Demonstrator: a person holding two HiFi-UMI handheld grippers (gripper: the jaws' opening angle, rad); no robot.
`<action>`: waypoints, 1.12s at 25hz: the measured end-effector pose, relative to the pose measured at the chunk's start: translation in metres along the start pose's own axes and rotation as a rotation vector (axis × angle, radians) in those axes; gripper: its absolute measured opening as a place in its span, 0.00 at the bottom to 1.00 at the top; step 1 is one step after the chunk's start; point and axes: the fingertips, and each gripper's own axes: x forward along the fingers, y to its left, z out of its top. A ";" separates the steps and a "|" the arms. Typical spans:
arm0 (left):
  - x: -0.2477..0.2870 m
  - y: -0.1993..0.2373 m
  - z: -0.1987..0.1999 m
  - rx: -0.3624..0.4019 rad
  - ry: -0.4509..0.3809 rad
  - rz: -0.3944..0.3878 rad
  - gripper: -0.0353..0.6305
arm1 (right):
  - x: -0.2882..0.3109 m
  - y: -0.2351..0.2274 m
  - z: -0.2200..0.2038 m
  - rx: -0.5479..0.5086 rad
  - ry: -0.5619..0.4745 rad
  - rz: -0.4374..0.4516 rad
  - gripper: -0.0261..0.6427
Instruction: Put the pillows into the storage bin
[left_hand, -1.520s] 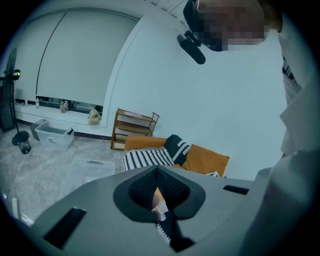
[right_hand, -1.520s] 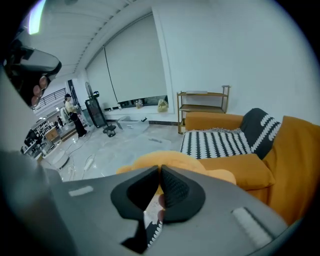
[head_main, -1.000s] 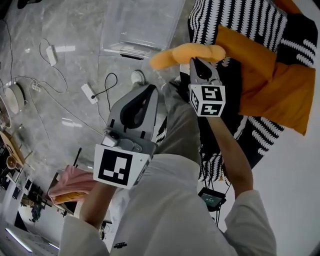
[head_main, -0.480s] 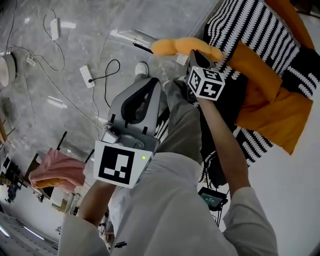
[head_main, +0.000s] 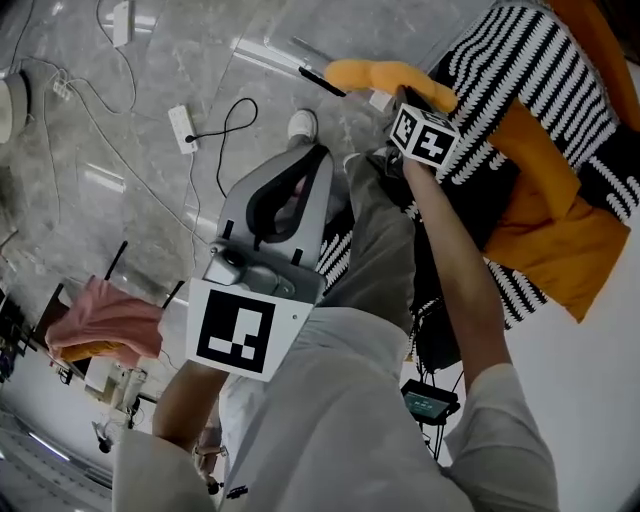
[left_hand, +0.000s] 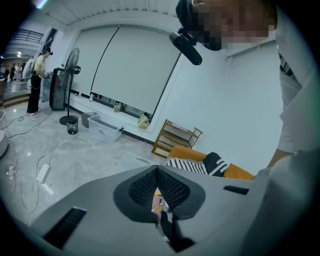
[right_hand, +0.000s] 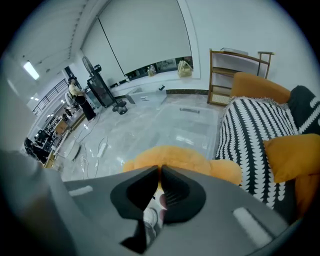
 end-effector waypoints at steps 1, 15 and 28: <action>-0.004 0.007 -0.003 -0.003 0.006 0.004 0.06 | 0.004 0.006 0.000 0.009 0.004 -0.001 0.09; -0.031 0.052 -0.012 -0.046 0.017 0.018 0.06 | 0.037 0.051 -0.040 0.181 0.149 -0.028 0.06; -0.009 0.005 -0.019 0.006 0.061 -0.072 0.06 | 0.000 0.054 -0.057 0.171 0.116 0.032 0.06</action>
